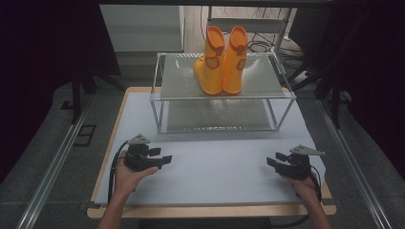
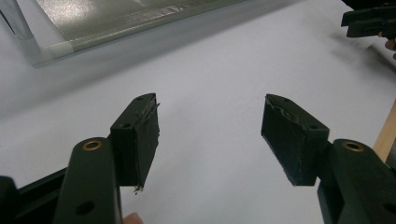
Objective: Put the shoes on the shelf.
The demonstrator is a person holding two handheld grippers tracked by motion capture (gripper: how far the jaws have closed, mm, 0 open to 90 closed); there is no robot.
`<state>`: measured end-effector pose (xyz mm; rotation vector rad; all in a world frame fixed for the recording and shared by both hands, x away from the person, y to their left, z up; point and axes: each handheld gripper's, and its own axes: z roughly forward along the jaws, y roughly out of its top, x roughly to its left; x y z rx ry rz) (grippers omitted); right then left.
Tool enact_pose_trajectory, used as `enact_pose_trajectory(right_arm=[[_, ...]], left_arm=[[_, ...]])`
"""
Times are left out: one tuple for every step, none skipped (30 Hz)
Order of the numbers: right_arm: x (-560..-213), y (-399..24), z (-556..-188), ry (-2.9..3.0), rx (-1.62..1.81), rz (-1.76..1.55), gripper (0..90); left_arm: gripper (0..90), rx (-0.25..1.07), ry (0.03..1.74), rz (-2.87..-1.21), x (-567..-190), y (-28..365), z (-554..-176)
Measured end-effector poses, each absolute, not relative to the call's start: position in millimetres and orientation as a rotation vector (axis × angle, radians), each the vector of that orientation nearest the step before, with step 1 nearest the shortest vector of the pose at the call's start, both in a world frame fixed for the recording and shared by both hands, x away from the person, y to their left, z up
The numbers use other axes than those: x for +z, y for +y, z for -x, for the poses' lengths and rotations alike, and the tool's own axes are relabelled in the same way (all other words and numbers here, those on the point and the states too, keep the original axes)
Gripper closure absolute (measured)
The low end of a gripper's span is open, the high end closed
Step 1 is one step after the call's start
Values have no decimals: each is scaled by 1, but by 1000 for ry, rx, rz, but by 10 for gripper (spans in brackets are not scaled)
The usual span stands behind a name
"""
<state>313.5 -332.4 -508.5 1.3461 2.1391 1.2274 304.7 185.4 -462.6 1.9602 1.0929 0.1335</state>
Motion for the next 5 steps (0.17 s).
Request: enact_pose_trajectory(right_arm=[[-508, -332, -314, 2137, 1226, -1346, 473], [-508, -332, -314, 2133, 1224, -1347, 468], [-507, -332, -314, 2128, 1225, -1346, 465], [-506, -332, -314, 2125, 1223, -1342, 461], [-506, -331, -314, 2121, 1221, -1337, 456]], left_arm=[[369, 136, 1089, -1963, -463, 185, -305], [368, 134, 1089, -1962, -463, 185, -305], [368, 129, 1088, -1958, -463, 185, -305], [368, 127, 1087, -1956, -463, 185, -305], [367, 127, 1086, -1955, -463, 185, -306]])
